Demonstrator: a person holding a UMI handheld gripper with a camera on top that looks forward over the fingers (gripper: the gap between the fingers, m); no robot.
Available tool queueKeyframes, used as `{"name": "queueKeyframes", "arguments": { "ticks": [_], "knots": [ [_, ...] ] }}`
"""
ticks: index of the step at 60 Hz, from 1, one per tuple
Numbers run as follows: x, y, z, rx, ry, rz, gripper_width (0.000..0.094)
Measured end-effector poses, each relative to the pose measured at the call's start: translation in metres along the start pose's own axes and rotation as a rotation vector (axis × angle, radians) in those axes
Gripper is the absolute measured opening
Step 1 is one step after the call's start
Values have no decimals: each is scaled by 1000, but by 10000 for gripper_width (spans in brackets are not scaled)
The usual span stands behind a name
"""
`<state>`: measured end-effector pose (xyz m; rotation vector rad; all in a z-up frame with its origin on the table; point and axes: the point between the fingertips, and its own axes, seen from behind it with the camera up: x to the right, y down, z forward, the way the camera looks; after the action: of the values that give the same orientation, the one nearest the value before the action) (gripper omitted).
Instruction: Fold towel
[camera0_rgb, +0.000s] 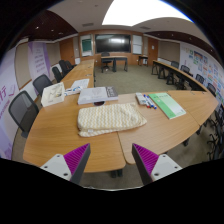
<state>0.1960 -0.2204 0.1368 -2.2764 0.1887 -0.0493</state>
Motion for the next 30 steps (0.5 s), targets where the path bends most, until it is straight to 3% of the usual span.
{"name": "queueKeyframes", "arguments": {
  "ticks": [14, 30],
  "knots": [
    [-119, -36, 125, 21, -112, -97, 857],
    [-154, -47, 254, -23, -75, -211, 842]
  ]
}}
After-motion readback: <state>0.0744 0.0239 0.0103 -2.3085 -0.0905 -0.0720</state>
